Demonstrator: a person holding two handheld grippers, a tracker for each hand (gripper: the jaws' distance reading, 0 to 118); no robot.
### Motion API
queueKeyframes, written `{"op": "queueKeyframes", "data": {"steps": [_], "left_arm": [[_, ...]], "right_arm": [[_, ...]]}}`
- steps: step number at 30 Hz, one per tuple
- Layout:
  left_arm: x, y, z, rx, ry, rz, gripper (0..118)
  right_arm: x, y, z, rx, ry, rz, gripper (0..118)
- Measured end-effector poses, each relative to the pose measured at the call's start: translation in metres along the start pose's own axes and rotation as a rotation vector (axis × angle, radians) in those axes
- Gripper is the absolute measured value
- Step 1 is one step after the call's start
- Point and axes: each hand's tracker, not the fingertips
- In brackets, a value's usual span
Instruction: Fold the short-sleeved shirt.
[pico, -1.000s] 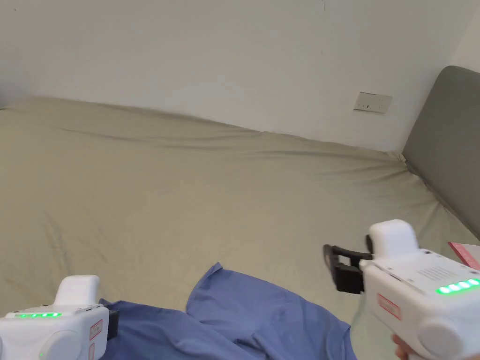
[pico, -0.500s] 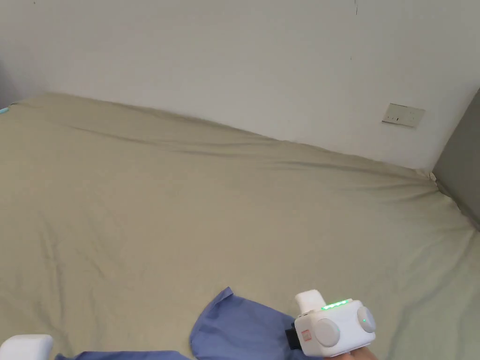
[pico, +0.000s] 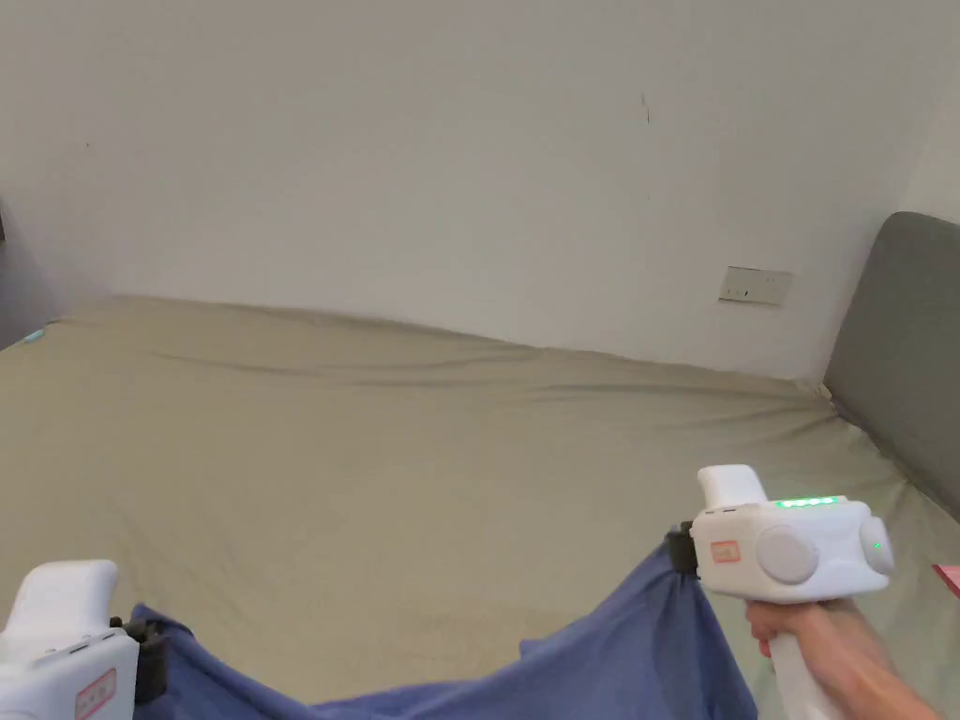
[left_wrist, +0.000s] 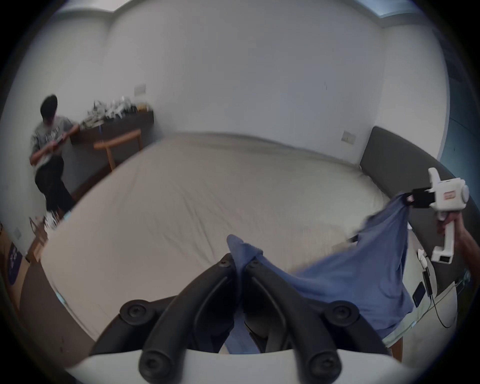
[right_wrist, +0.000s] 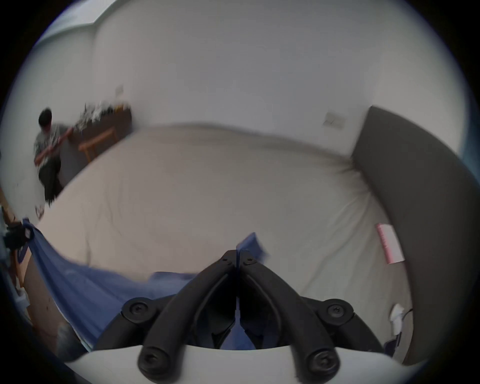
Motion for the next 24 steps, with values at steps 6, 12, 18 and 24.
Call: {"op": "queueKeyframes", "data": {"steps": [6,12,18,24], "left_arm": [[-0.022,0.091,0.094,0.212,0.059,-0.007,3],[-0.013,0.188,0.178,0.394,-0.012,-0.041,3],[0.004,0.257,0.214,0.469,0.033,-0.086,3],[0.015,0.289,0.220,0.468,0.044,-0.102,3]], "right_arm": [[0.052,0.075,0.170,0.263,-0.076,-0.033,3],[0.056,0.126,0.303,0.441,-0.139,-0.019,3],[0.049,0.157,0.346,0.488,-0.182,0.016,3],[0.056,0.177,0.337,0.513,-0.184,-0.010,3]]}}
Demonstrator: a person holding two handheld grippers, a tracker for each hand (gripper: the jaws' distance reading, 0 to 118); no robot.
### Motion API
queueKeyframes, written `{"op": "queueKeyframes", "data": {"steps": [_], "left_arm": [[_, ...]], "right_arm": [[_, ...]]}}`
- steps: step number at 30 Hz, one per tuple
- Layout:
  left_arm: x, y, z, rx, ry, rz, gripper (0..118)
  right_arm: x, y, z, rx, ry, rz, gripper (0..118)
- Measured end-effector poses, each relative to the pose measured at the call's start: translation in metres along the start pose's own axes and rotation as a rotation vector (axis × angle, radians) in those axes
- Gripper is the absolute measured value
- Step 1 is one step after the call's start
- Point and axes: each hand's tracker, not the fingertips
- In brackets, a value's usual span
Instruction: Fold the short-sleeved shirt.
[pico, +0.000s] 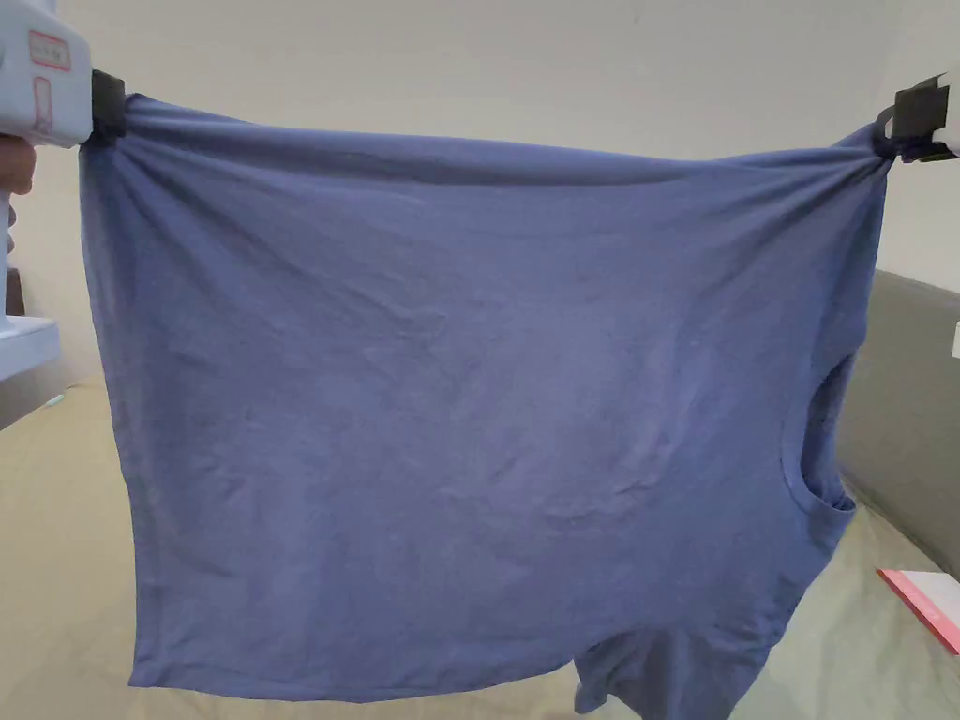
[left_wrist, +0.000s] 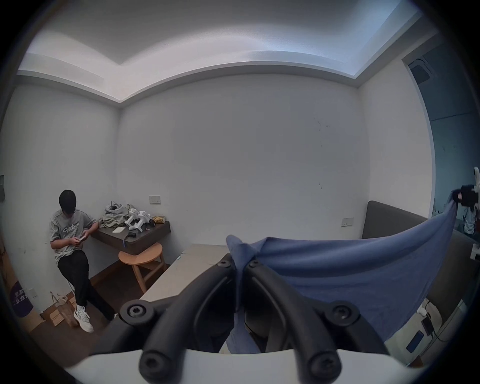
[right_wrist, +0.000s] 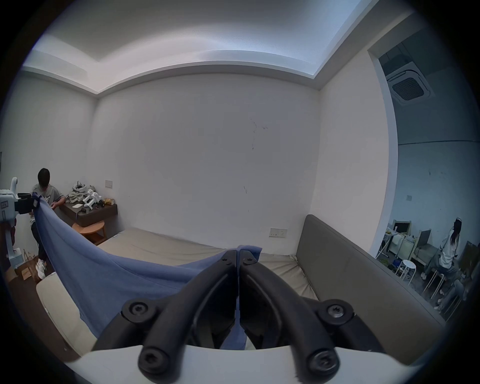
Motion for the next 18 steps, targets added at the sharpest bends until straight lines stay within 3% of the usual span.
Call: {"op": "queueKeyframes", "data": {"steps": [10,16,18], "left_arm": [[-0.006,0.015,-0.066,-0.020,0.030,0.013,3],[-0.001,0.024,-0.132,-0.013,0.052,-0.021,3],[-0.004,0.025,-0.149,0.012,0.032,0.056,3]], "right_arm": [[0.000,0.012,-0.074,-0.035,-0.024,0.034,3],[-0.013,0.030,-0.116,-0.020,-0.092,0.095,3],[-0.015,0.036,-0.131,-0.023,-0.106,0.117,3]]}}
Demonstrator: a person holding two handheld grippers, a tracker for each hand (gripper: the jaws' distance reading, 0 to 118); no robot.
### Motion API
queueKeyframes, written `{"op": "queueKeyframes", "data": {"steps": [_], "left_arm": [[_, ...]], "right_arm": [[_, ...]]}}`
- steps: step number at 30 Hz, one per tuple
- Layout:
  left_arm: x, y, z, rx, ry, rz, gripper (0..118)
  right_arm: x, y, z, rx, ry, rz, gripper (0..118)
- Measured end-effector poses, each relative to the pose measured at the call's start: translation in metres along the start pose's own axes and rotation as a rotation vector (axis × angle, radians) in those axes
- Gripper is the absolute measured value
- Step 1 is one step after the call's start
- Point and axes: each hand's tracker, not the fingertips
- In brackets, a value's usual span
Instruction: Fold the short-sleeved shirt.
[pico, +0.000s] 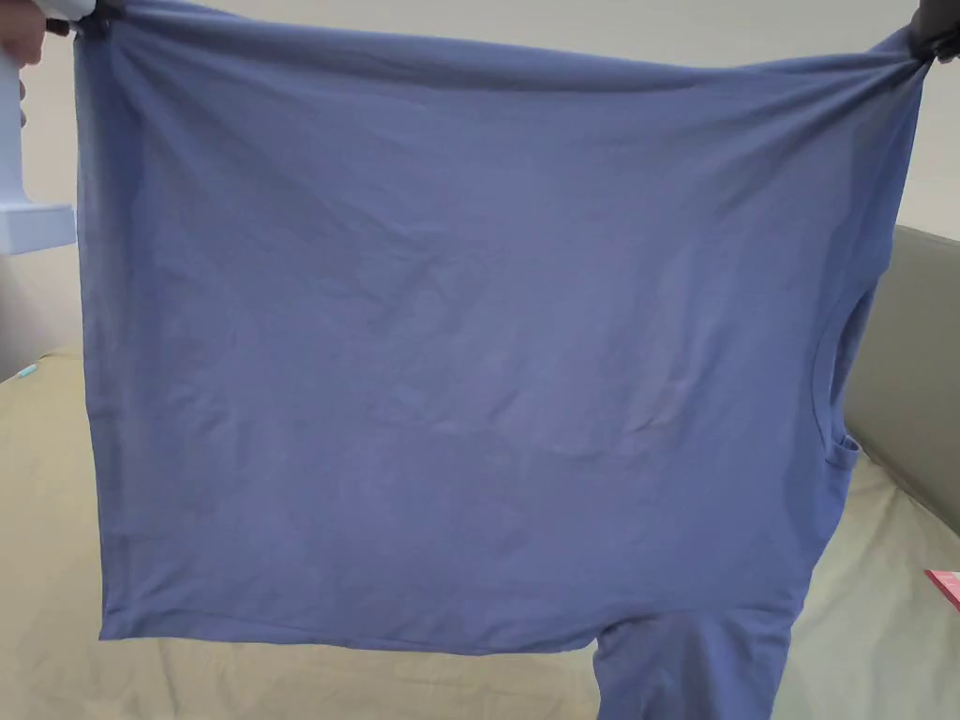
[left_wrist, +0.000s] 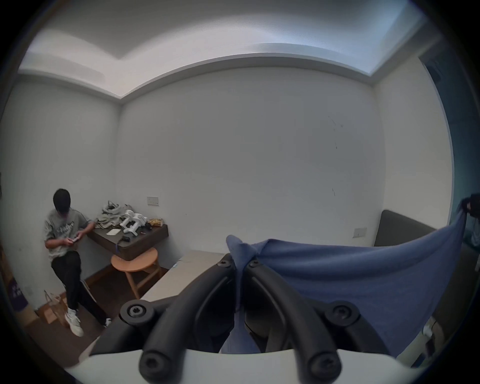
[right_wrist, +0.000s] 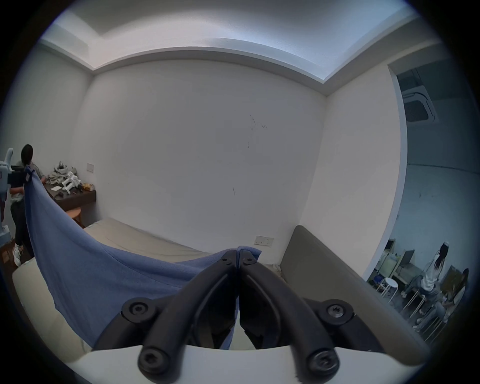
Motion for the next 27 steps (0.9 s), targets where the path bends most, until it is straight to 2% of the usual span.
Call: {"op": "queueKeyframes", "data": {"steps": [2,4,8,10,13,16,18,22,26,27], "left_arm": [[0.001,0.002,-0.019,-0.007,0.010,-0.017,3],[0.006,0.004,-0.036,0.002,0.037,-0.092,3],[0.008,0.004,-0.075,0.015,0.044,-0.103,3],[0.006,0.003,-0.103,0.010,0.076,-0.091,3],[0.010,-0.010,-0.122,0.001,0.092,-0.144,3],[0.009,-0.032,-0.142,0.002,0.083,-0.157,2],[0.007,-0.053,-0.159,-0.029,0.063,-0.158,2],[0.004,-0.108,-0.184,-0.095,0.064,-0.141,2],[0.006,-0.177,-0.203,-0.195,0.061,-0.150,2],[0.006,-0.197,-0.206,-0.198,0.047,-0.137,2]], "right_arm": [[0.000,0.004,-0.013,0.005,-0.011,0.002,3],[-0.007,0.009,-0.018,0.017,-0.019,0.001,3],[-0.019,0.017,-0.047,0.017,-0.077,0.075,3],[-0.027,0.017,-0.056,0.024,-0.072,0.073,3],[-0.036,0.007,-0.077,0.027,-0.078,0.070,3],[-0.042,-0.019,-0.101,0.033,-0.085,0.066,3],[-0.045,-0.044,-0.119,-0.032,-0.079,0.056,3],[-0.056,-0.106,-0.146,-0.069,-0.076,0.108,3],[-0.067,-0.177,-0.162,-0.173,-0.029,0.051,3],[-0.072,-0.198,-0.168,-0.220,-0.036,0.085,3]]}}
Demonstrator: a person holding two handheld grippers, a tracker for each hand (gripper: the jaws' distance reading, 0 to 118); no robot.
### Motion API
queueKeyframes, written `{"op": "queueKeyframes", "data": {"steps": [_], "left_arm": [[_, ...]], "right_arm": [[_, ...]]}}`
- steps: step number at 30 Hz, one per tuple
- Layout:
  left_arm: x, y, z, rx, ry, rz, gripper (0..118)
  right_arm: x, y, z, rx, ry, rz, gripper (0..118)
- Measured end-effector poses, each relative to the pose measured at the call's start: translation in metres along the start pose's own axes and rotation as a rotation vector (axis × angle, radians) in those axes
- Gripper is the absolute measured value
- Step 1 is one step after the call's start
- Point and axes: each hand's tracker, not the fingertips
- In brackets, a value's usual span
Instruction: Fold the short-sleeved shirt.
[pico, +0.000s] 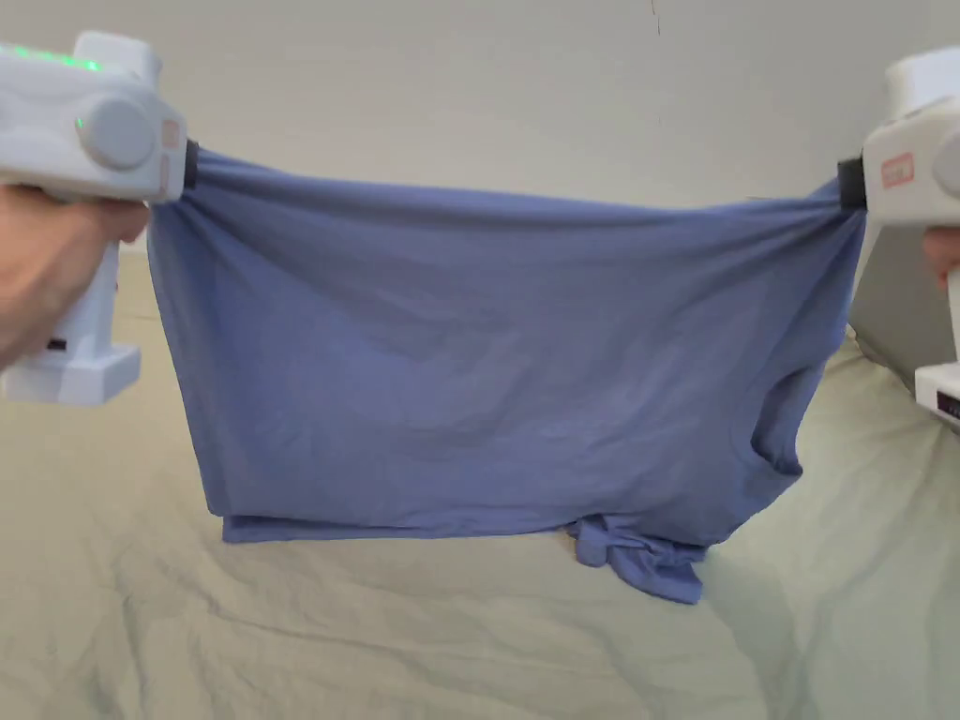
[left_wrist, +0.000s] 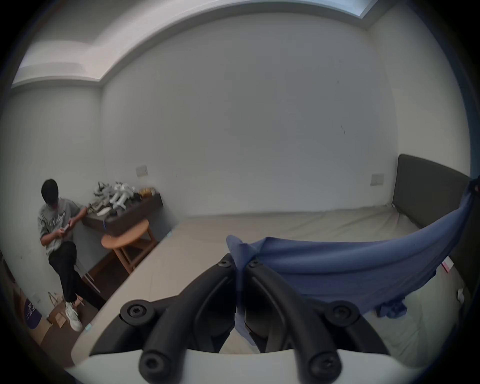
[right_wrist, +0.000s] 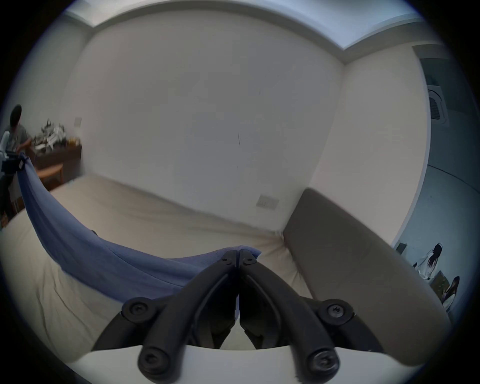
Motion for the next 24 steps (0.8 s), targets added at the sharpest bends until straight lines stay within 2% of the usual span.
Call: {"op": "queueKeyframes", "data": {"steps": [2,6,9,13,15,20,24], "left_arm": [[0.007,-0.032,-0.015,-0.071,-0.006,-0.006,2],[0.027,-0.104,-0.017,-0.165,-0.030,-0.026,2],[0.034,-0.162,-0.012,-0.243,-0.043,-0.018,2],[0.042,-0.244,0.005,-0.379,-0.083,-0.046,2],[0.040,-0.279,0.009,-0.431,-0.107,-0.082,2],[0.026,-0.346,0.054,-0.501,-0.144,-0.233,2],[0.025,-0.379,0.088,-0.554,-0.170,-0.184,2]], "right_arm": [[-0.010,-0.033,-0.012,-0.040,0.010,0.015,3],[-0.031,-0.096,-0.019,-0.164,0.081,-0.026,3],[-0.047,-0.146,-0.016,-0.202,0.090,-0.022,3],[-0.061,-0.215,-0.012,-0.324,0.130,-0.097,3],[-0.067,-0.247,-0.001,-0.357,0.151,-0.084,3],[-0.072,-0.331,0.037,-0.444,0.204,0.065,3],[-0.075,-0.398,0.053,-0.564,0.220,0.002,3]]}}
